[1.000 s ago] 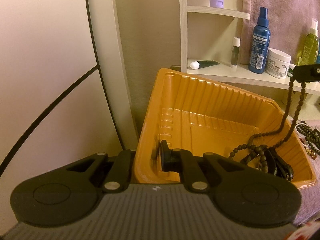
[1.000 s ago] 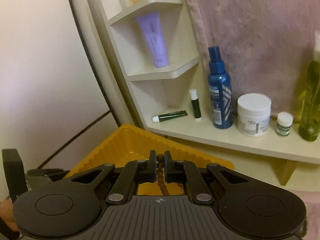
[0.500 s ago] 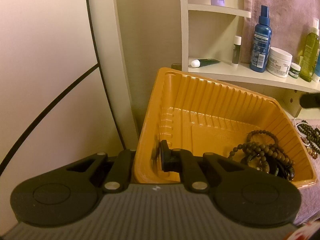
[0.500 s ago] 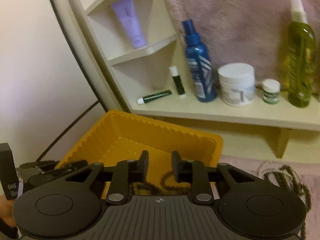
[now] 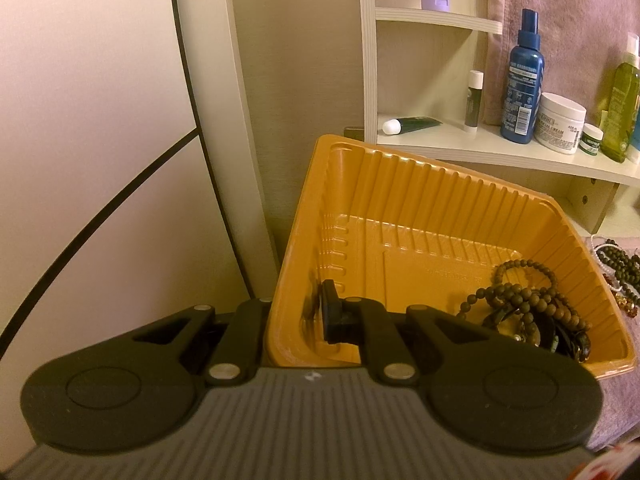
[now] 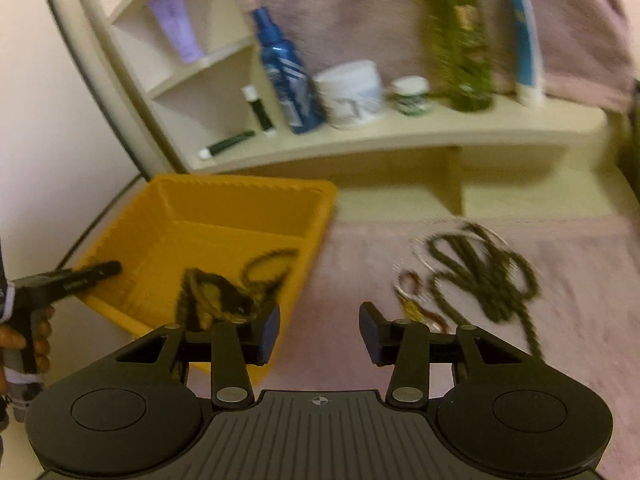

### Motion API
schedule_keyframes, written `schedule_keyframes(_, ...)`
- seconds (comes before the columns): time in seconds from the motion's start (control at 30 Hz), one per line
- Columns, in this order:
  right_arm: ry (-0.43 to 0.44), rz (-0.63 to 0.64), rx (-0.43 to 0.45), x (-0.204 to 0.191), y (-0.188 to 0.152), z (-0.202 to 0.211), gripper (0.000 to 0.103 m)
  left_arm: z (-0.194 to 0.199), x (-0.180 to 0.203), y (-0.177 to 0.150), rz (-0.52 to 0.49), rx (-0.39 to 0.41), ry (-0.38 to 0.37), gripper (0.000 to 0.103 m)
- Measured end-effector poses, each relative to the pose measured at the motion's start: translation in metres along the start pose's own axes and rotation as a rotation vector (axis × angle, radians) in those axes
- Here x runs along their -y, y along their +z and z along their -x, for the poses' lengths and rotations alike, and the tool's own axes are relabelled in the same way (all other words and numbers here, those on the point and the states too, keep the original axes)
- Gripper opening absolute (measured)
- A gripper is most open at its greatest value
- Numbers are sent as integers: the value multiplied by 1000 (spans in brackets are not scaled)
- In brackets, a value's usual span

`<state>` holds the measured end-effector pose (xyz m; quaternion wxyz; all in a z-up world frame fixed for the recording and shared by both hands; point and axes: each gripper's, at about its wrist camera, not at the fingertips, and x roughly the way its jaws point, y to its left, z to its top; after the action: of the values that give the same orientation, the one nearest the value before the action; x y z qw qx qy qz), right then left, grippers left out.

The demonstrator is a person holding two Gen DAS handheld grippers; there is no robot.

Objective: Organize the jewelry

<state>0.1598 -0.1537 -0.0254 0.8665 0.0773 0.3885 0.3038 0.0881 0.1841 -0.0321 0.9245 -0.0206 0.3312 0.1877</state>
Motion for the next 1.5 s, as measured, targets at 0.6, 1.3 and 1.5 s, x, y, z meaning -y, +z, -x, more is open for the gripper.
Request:
schedule_keyframes(0.6,-129,-5,-41,38,-22,-12,45,2,-1,0,-12,-3,4,10)
schedule_keyframes(1.3,-223,222,-9,30,-17,-48,16,2,-1,0,-12,-4,4,10)
schedule_keyframes(1.5,-235,256,-13,28,-17,-53,15,2,-2,-1,-13,-5,5,10)
